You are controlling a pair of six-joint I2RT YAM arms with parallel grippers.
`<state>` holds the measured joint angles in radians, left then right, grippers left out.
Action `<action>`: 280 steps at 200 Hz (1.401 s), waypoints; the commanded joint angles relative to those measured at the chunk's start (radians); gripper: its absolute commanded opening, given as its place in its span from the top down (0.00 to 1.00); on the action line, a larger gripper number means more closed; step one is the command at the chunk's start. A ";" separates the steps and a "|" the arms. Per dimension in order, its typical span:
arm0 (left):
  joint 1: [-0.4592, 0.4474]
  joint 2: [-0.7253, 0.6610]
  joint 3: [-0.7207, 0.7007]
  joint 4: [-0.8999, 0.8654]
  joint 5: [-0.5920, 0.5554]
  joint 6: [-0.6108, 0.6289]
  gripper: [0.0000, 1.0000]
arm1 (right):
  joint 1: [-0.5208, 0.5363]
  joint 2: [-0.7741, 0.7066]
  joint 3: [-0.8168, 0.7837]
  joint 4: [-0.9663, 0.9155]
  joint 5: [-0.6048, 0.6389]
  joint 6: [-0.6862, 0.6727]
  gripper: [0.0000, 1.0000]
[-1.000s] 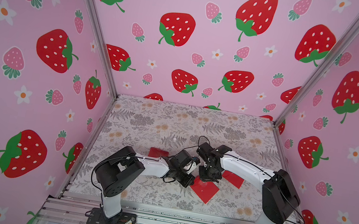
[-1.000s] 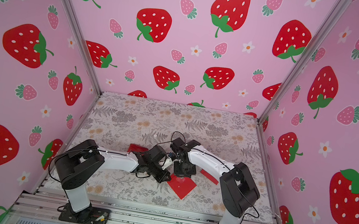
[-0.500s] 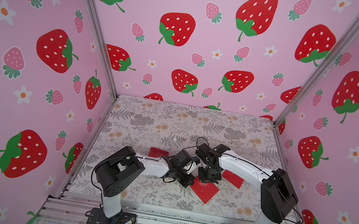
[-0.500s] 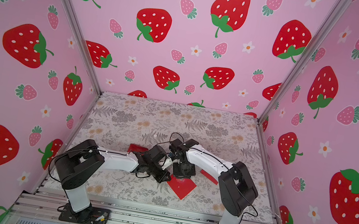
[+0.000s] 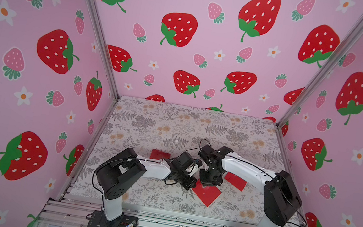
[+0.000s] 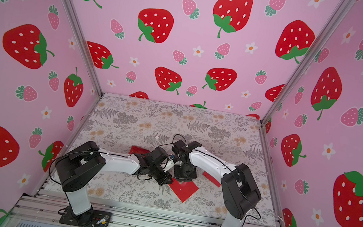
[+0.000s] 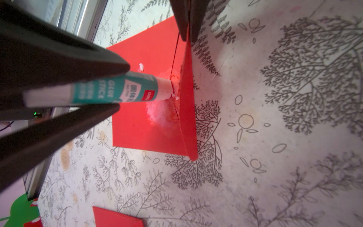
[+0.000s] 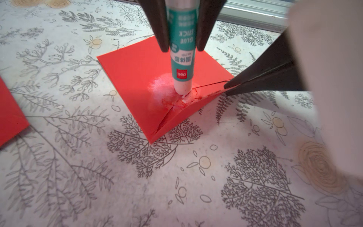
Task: Seal the envelope with a glue stick
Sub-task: Apply the envelope at the center of the board.
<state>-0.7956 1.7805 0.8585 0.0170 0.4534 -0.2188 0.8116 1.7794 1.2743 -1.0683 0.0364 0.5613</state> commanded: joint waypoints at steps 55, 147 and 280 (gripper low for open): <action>0.003 -0.007 -0.026 -0.069 0.000 0.017 1.00 | 0.004 0.026 0.032 -0.008 -0.032 -0.017 1.00; 0.003 0.000 -0.019 -0.065 0.009 0.026 1.00 | 0.007 0.045 0.054 -0.087 0.148 -0.006 1.00; 0.003 -0.001 -0.029 -0.068 0.003 0.021 1.00 | 0.008 0.048 0.041 -0.123 0.227 0.014 1.00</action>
<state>-0.7925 1.7798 0.8558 0.0116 0.4648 -0.2066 0.8200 1.8004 1.3087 -1.1229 0.1783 0.5617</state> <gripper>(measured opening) 0.048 0.213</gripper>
